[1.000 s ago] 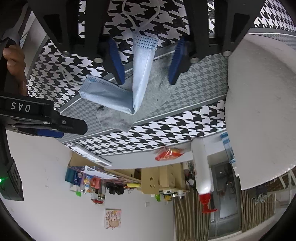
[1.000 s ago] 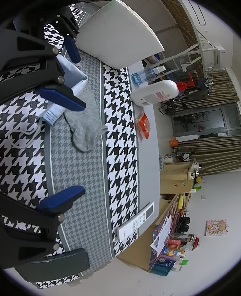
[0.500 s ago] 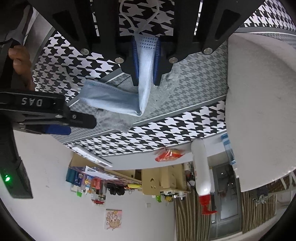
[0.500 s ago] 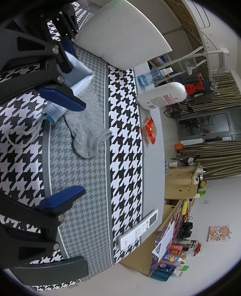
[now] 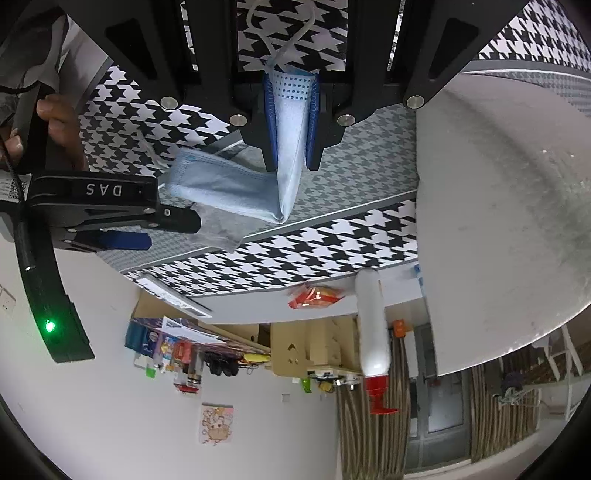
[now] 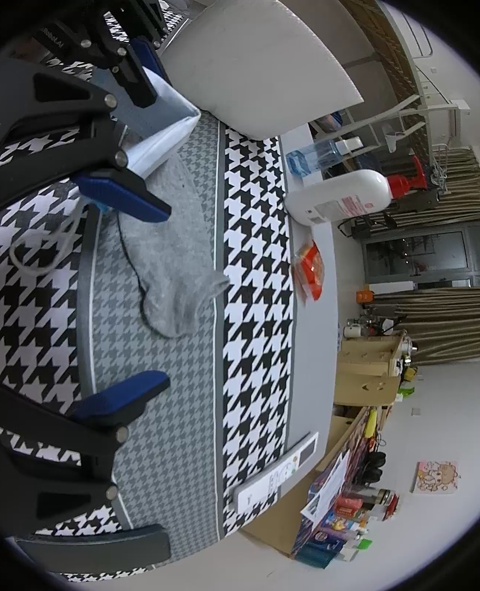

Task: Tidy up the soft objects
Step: 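Grasp the grey sock with the right gripper while the left holds the mask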

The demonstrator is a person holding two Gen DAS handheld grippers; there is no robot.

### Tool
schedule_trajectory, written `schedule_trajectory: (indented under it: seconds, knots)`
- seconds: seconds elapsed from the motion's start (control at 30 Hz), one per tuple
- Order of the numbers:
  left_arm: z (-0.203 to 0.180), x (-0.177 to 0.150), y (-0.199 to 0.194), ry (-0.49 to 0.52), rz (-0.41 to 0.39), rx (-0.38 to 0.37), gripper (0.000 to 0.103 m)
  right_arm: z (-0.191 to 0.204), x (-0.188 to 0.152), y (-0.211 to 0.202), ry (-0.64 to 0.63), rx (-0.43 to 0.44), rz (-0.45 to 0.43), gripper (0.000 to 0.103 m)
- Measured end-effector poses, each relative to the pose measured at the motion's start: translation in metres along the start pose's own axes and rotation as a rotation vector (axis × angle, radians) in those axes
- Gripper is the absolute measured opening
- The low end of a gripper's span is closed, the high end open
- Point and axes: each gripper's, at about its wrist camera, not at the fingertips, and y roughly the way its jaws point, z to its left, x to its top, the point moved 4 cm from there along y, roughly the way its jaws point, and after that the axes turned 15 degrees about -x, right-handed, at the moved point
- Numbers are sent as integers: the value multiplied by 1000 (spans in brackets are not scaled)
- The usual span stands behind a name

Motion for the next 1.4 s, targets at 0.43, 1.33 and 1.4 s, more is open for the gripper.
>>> schedule_trajectory:
  seconds: [0.43,1.33,1.4]
  knots:
    - [6,-3,1,-4,18,7,16,10,3,20,-29,-7,38,86]
    - [7,-5,4,-13,28,-7,16,33,1,30,-131,-18,69,26]
    - [7,-5,4,-12,29,-5,16,38,0,28,-154,-17,62,19]
